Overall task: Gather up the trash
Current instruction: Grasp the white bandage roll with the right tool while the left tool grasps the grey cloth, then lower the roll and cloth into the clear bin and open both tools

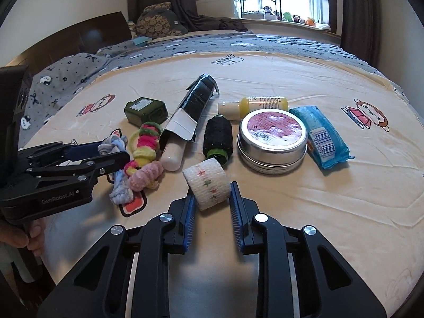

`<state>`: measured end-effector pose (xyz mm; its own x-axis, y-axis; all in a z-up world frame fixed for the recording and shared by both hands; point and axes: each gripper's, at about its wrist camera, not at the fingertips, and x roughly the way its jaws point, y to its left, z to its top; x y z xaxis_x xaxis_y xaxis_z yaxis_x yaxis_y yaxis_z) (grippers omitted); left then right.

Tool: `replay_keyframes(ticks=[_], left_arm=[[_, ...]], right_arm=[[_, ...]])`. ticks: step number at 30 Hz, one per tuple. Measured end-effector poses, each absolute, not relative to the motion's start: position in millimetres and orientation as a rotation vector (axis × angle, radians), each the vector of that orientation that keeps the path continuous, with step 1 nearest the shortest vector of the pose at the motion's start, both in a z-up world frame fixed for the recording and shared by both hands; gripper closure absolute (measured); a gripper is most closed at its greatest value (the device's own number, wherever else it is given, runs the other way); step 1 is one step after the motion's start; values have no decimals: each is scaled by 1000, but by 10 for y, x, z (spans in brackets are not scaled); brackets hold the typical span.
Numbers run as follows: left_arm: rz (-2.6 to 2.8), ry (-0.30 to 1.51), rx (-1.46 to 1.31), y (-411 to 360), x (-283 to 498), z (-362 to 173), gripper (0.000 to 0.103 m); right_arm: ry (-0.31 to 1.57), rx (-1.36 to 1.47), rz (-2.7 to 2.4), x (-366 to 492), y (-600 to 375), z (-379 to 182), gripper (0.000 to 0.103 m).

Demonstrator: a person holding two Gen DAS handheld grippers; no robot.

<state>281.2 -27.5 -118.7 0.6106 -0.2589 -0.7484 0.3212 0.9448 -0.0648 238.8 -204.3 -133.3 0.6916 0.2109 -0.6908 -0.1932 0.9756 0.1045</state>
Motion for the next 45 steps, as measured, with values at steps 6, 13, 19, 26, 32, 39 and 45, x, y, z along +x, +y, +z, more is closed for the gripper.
replay_keyframes(ticks=[6, 13, 19, 26, 32, 39, 45], left_arm=[[-328, 834, 106, -358, 2712, -1138, 75], [-336, 788, 111, -329, 2400, -935, 77], [-374, 727, 97, -313, 1907, -685, 77], [-431, 649, 94, -341, 1257, -477, 77], [-484, 623, 111, -407, 800, -453, 77], [-553, 666, 123, -510, 412, -645, 77], [-575, 787, 144, -592, 255, -1096, 77]], right_arm=[[758, 17, 226, 2211, -2067, -1270, 78], [723, 11, 210, 1902, -2141, -1098, 78], [670, -12, 186, 1468, -2217, -891, 78], [635, -37, 185, 918, -2309, -749, 78], [638, -59, 190, 496, -2341, -763, 78], [690, -32, 178, 181, -2340, -940, 78], [801, 25, 157, 60, -2322, -1284, 78]])
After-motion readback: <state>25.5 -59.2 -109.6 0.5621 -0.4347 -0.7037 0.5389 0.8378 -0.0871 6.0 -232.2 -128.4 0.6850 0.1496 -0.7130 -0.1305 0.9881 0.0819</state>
